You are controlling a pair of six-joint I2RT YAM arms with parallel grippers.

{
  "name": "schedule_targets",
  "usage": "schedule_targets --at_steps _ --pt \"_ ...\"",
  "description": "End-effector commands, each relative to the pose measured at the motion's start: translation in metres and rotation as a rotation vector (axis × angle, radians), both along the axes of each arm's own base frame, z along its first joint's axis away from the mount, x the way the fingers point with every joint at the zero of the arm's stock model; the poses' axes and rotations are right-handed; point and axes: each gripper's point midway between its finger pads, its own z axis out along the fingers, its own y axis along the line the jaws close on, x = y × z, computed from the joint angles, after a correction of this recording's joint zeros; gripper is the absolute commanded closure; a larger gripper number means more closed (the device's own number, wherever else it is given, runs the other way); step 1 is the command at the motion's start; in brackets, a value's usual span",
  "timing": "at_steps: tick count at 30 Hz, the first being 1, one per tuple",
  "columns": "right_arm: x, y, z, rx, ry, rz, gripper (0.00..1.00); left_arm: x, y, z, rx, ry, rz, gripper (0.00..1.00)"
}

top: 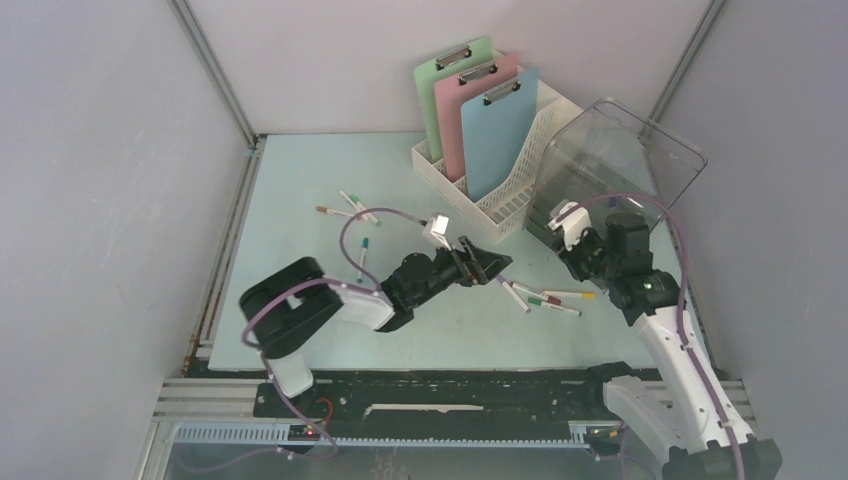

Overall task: Organize the desk
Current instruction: Close the drawer in the storage box, then open the drawer in the storage box.

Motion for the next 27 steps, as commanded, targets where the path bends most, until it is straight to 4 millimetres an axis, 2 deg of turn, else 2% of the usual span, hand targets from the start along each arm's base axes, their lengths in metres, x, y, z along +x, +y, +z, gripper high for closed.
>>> schedule_targets --at_steps 1,7,13,21,27 --pt "-0.003 0.004 0.042 0.124 -0.081 -0.022 0.64 0.007 -0.038 0.033 -0.201 0.010 -0.017 0.08" --pt "0.002 -0.004 0.050 0.115 -0.116 -0.084 0.63 0.019 -0.088 0.007 -0.233 0.130 -0.033 0.10" --pt "0.009 -0.012 0.058 0.101 -0.161 -0.159 0.63 0.030 -0.120 -0.019 -0.201 0.212 -0.013 0.15" --pt "0.011 -0.014 0.062 0.082 -0.200 -0.182 0.63 0.047 -0.153 -0.041 -0.235 0.306 -0.012 0.40" --pt "0.011 -0.013 0.064 0.078 -0.214 -0.182 0.63 0.058 -0.163 -0.061 -0.207 0.343 0.012 0.46"
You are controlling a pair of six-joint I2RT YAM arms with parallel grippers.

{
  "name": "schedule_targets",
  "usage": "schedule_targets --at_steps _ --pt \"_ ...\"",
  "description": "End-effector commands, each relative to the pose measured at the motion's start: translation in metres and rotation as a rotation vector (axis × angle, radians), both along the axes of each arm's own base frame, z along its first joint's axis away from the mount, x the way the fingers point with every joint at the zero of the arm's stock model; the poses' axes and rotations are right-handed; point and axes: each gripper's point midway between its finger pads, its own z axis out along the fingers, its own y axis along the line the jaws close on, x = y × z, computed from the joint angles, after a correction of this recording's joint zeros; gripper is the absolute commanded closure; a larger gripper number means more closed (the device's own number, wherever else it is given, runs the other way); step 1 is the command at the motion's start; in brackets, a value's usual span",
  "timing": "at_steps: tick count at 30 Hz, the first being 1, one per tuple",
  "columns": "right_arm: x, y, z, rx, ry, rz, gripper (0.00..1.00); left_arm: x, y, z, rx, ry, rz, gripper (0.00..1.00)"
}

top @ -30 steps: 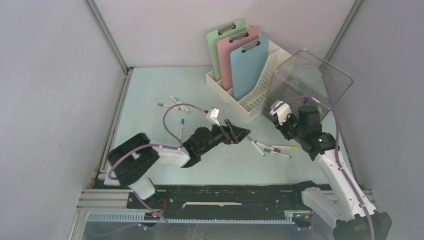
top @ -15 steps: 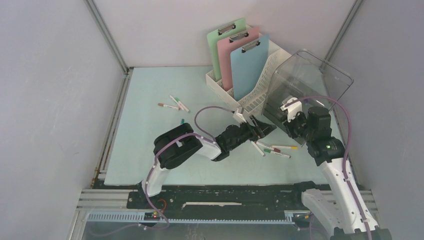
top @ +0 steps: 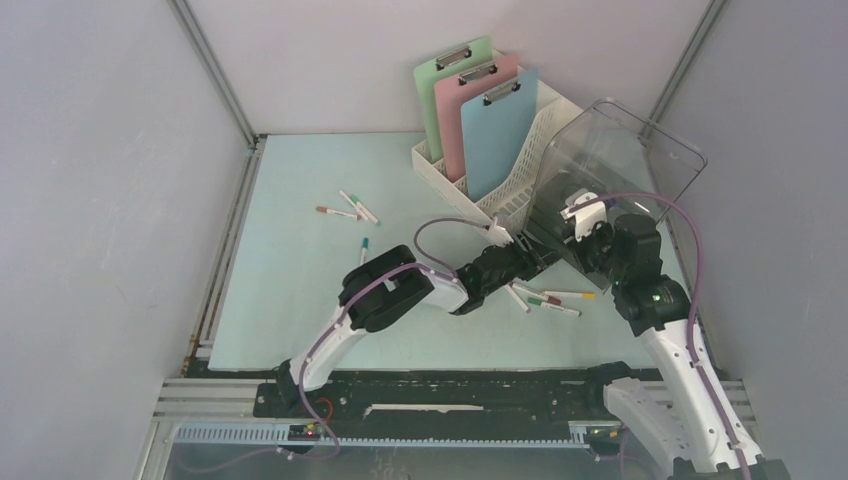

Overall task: Organize the desk
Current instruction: Open the drawer in the storage box.

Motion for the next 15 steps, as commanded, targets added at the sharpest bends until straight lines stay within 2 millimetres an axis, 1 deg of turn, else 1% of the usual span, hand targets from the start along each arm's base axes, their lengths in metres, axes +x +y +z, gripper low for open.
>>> schedule_targets --at_steps 1,3,5,8,10,15 --pt "0.005 0.001 0.020 0.018 -0.074 -0.018 0.63 0.012 -0.010 -0.003 -0.011 0.036 0.025 0.48" --pt "0.005 0.002 0.020 0.017 -0.075 -0.014 0.63 0.017 -0.011 -0.009 0.000 0.048 0.025 0.51" --pt "0.004 0.003 0.020 0.016 -0.077 -0.011 0.63 0.022 -0.009 -0.014 0.006 0.067 0.038 0.53" --pt "0.005 0.003 0.020 0.015 -0.078 -0.010 0.63 0.026 -0.008 -0.021 0.011 0.088 0.041 0.53" --pt "0.005 0.004 0.019 0.011 -0.076 -0.006 0.63 0.028 -0.012 -0.024 0.012 0.104 0.020 0.55" --pt "0.005 0.005 0.018 0.009 -0.076 -0.003 0.63 0.031 -0.018 -0.024 0.019 0.082 -0.021 0.58"
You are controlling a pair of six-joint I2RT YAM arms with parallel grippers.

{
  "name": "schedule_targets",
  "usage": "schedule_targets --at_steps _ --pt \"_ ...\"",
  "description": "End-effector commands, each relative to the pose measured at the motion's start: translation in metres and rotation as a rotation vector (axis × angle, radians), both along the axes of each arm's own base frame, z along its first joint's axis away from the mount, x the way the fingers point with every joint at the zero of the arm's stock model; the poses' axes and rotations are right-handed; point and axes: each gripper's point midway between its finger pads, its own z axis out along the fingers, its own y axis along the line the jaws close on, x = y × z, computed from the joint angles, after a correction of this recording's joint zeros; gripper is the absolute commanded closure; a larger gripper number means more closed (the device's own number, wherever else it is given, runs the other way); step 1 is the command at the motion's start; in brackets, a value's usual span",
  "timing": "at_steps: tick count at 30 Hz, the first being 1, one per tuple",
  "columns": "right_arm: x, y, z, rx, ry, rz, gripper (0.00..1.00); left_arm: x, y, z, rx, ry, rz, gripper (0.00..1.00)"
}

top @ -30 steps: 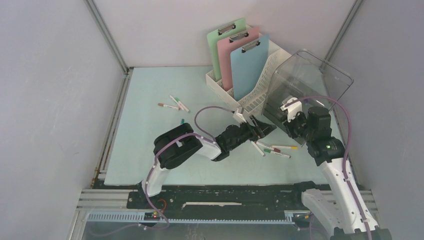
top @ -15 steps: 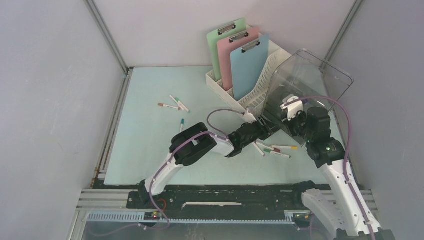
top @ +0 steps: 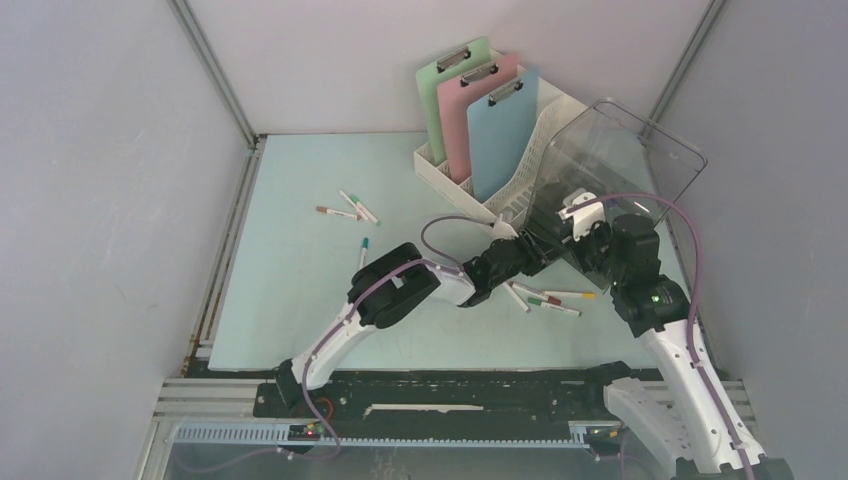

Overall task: Organize the desk
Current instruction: Open the drawer in the storage box.

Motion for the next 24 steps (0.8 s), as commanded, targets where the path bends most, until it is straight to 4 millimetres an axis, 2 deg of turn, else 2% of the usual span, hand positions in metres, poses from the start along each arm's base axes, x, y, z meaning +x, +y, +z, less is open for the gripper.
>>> schedule_targets --at_steps 1,8,14,20,24 --pt "0.004 0.002 0.013 0.016 -0.051 -0.003 0.63 0.010 -0.003 0.000 0.002 -0.003 -0.035 0.58" --pt "0.004 0.003 0.011 0.013 -0.045 0.000 0.63 0.017 0.002 -0.010 0.042 0.019 -0.013 0.60" --pt "0.005 0.004 0.010 0.007 -0.043 0.006 0.63 0.025 0.004 -0.012 0.106 0.012 0.029 0.66" --pt "0.005 0.005 0.009 0.007 -0.044 0.007 0.63 0.031 0.008 -0.016 0.174 -0.008 0.055 0.67" --pt "0.004 0.005 0.009 0.003 -0.045 0.008 0.63 0.031 0.004 -0.020 0.182 -0.027 0.038 0.66"
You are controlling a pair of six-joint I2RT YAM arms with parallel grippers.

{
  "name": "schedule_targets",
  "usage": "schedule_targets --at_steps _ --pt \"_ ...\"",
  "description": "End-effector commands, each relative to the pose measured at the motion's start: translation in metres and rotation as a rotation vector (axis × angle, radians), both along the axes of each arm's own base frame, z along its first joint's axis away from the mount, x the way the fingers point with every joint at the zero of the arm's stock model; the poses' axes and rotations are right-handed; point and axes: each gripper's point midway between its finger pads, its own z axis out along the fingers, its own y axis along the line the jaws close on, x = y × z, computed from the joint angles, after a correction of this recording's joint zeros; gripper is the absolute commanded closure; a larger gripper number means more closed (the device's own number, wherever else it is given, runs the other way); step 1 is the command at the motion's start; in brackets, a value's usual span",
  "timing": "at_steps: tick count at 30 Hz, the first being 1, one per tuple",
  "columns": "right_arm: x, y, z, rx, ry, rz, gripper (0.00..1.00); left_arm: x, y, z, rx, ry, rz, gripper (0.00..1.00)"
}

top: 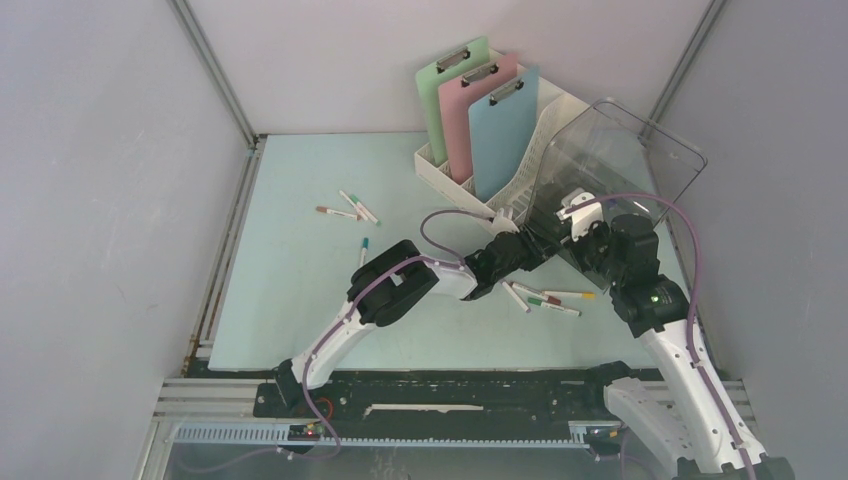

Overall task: Organize the desk
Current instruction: Open the drawer in the storage box.

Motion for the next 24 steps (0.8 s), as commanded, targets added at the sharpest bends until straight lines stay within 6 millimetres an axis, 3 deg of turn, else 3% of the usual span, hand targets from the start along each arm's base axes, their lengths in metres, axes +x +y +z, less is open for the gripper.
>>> schedule_targets --at_steps 1,7,12,20,24 --pt "0.004 0.001 0.007 0.002 -0.036 -0.002 0.63 0.009 0.000 -0.002 0.065 -0.033 -0.011 0.66" --pt "0.004 0.002 0.007 0.000 -0.036 0.002 0.63 0.006 0.000 0.007 0.022 -0.081 -0.030 0.63" --pt "0.003 0.002 0.007 -0.001 -0.037 0.001 0.63 0.004 -0.002 0.027 -0.016 -0.162 -0.055 0.60" --pt "0.004 0.003 0.007 -0.004 -0.041 0.005 0.63 0.001 -0.008 0.035 -0.044 -0.199 -0.081 0.58" --pt "0.004 0.003 0.007 -0.006 -0.041 0.004 0.63 0.005 -0.010 0.029 -0.044 -0.174 -0.075 0.58"
